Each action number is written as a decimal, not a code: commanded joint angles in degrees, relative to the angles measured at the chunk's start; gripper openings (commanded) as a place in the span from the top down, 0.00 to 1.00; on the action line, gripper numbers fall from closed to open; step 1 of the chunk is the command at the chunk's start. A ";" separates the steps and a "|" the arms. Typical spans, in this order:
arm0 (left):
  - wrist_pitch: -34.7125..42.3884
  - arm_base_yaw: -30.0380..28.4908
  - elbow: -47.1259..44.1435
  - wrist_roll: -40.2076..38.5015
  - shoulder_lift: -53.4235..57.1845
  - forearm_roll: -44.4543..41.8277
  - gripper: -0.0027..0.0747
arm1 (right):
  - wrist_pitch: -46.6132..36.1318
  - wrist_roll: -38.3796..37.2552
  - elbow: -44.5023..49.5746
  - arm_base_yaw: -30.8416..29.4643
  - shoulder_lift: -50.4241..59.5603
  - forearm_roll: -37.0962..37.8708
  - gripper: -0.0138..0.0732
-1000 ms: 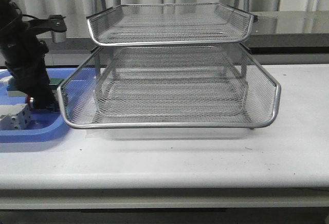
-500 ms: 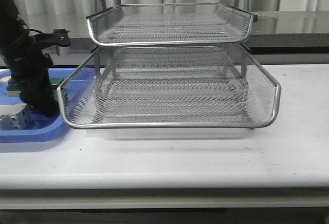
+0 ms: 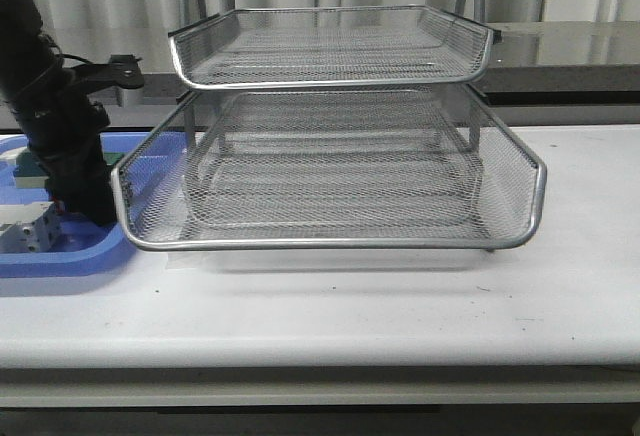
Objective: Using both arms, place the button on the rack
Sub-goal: 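Close the left gripper on the button body and lift it, then carry the button over the pulled-out tray and lower it, then open the left gripper, release the button, and withdraw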
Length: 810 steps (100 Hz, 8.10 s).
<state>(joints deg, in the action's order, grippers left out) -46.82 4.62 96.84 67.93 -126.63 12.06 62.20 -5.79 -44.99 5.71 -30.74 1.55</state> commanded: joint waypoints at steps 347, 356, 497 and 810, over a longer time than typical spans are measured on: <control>-11.12 29.90 -5.45 -8.30 30.18 5.73 0.87 | -2.84 -0.09 -1.96 -0.10 -0.15 0.68 0.92; -10.55 30.90 -5.21 -8.30 27.52 5.85 0.87 | -2.84 -0.09 -1.96 -0.10 -0.15 0.68 0.92; -11.82 28.51 -3.77 -17.33 32.81 6.32 0.38 | -2.84 -0.09 -1.96 -0.10 -0.15 0.68 0.92; 47.72 -0.98 -82.06 -26.30 108.87 31.98 0.99 | -7.43 -0.09 -1.96 -0.10 -0.39 -3.39 0.92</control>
<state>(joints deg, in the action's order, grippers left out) -2.44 3.74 13.13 42.29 -17.36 43.44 60.06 -5.79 -44.99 5.71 -30.74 0.50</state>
